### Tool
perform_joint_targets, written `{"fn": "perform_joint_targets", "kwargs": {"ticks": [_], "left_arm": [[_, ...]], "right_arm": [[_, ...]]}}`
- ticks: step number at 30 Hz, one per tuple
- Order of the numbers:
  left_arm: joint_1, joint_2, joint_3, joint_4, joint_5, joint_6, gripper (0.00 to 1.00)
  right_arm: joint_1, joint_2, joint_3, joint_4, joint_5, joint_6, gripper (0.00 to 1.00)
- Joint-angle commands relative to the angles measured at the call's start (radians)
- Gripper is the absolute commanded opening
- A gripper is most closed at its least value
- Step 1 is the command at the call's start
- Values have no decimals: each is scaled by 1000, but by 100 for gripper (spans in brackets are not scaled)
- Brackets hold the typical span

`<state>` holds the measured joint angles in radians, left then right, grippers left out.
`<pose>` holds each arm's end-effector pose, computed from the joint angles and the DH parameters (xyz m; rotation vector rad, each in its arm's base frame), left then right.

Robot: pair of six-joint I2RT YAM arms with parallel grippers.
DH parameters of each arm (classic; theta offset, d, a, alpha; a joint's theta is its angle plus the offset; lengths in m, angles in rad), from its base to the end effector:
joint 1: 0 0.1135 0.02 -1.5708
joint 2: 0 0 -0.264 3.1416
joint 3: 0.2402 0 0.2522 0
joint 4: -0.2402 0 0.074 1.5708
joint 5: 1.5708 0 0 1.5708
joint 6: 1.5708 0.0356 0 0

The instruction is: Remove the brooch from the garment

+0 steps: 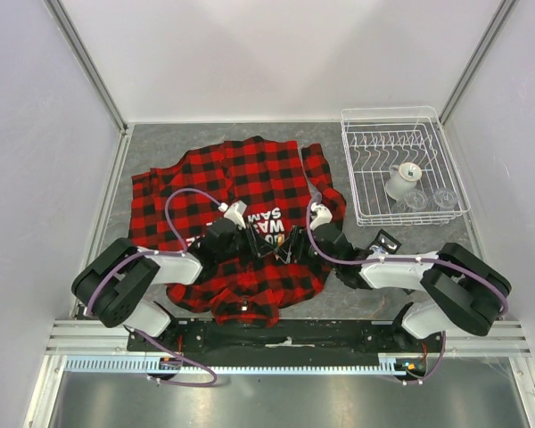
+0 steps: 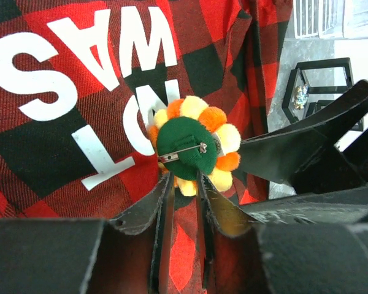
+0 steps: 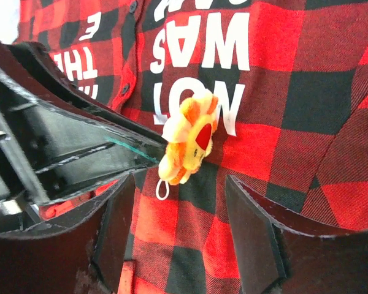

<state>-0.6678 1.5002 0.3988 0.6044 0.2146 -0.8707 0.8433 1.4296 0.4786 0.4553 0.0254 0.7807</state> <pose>0.2005 -0.1678 0.1337 -0.0850 2.2694 -1.1137 0.1805 0.2013 0.1582 -0.0525 2.2134 0.9383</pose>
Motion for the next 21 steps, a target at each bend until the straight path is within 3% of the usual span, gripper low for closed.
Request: {"fn": "perform_joint_targets", "kwargs": {"ticks": [1,15,21], "left_arm": [[2,-70,-17,15,-26,-10,27],[13,-270,-54,-170,-169,85,30],[19,-317,-78,-181,-184,87,31]], "right_arm": [[30,52,21,72,80,-12,67],[108,183,106,126,257,-49,63],[125,186,126,77,352,-26,55]]}}
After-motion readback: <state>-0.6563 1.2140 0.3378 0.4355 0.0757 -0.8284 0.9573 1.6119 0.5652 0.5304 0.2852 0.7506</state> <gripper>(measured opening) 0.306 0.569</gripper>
